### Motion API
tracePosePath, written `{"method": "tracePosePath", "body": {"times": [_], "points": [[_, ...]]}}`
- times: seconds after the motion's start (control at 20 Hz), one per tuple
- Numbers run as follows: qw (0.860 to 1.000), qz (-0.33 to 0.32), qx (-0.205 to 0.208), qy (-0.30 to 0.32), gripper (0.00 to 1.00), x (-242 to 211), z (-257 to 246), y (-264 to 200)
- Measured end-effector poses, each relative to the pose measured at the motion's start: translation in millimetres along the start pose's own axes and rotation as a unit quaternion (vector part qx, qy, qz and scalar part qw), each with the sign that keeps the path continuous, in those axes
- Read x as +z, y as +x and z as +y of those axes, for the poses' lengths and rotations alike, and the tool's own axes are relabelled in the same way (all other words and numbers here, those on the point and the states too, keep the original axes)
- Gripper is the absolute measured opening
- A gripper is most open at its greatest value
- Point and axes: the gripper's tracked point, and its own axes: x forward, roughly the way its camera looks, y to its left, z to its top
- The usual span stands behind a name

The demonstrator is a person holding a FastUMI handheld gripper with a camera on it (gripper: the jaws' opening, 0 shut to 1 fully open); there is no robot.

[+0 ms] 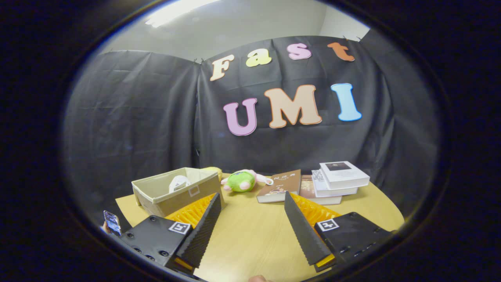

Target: Open the storage box then place both shoes into the box .Put the left shoe in first, then the right shoe, with the right side of both shoes facing outward in a uniform manner.

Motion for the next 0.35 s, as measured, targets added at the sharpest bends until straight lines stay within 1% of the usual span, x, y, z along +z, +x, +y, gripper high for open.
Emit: {"method": "tracePosePath", "body": {"times": [0.15, 0.35], "points": [[0.999, -0.011, -0.036, 0.002, 1.00, 1, -27, -11], [0.999, -0.017, -0.045, 0.011, 1.00, 6, -35, -16]]}}
